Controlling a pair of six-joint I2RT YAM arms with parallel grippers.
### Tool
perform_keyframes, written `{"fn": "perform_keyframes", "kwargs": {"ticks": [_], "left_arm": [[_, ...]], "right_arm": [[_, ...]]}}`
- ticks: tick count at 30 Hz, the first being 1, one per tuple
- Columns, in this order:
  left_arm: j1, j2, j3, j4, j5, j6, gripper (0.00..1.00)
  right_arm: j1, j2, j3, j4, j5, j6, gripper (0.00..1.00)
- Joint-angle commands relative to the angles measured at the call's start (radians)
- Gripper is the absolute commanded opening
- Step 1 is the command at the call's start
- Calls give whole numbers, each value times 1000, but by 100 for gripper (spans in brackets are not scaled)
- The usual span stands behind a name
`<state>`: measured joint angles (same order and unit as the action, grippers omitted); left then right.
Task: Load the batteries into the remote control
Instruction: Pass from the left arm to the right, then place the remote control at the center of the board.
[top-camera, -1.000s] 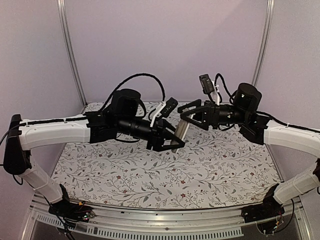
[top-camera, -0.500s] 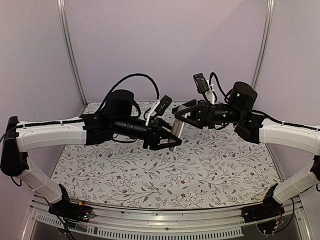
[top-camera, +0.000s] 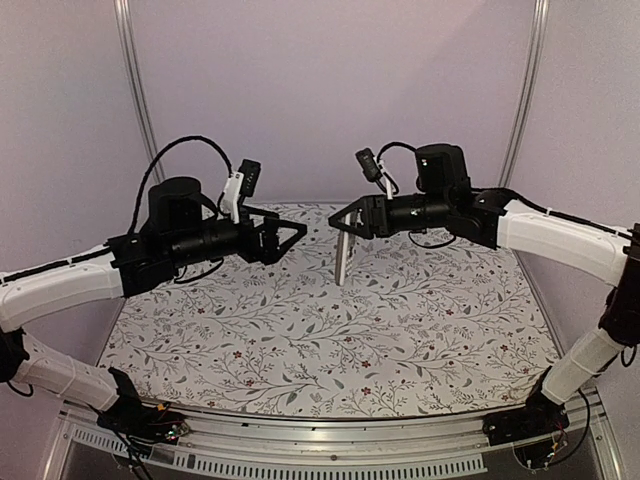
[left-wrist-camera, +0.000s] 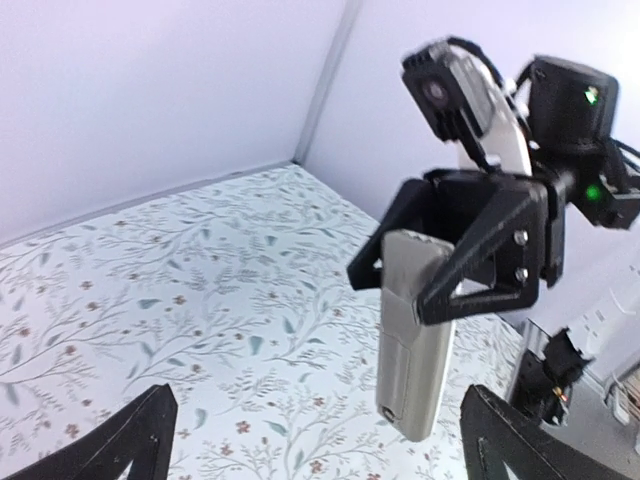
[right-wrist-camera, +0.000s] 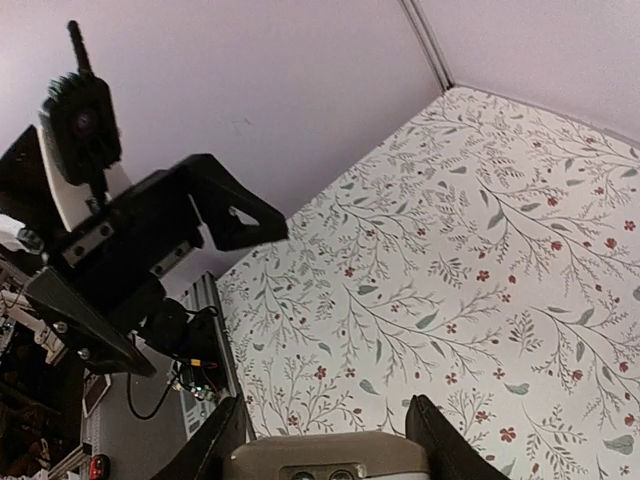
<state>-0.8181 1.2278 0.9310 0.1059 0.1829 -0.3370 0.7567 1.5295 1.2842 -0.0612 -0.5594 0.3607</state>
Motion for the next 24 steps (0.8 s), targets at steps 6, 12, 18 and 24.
{"fn": "perform_keyframes", "kwargs": {"ticks": [6, 12, 18, 24], "left_arm": [[88, 22, 72, -348, -435, -151, 100], [102, 50, 52, -354, -440, -168, 99], [106, 81, 38, -336, -430, -161, 100], [107, 91, 17, -315, -423, -157, 99]], "right_arm": [[7, 429, 434, -667, 317, -212, 19], [29, 648, 632, -847, 440, -286, 21], [29, 826, 762, -920, 494, -316, 25], [30, 945, 861, -941, 523, -322, 28]]}}
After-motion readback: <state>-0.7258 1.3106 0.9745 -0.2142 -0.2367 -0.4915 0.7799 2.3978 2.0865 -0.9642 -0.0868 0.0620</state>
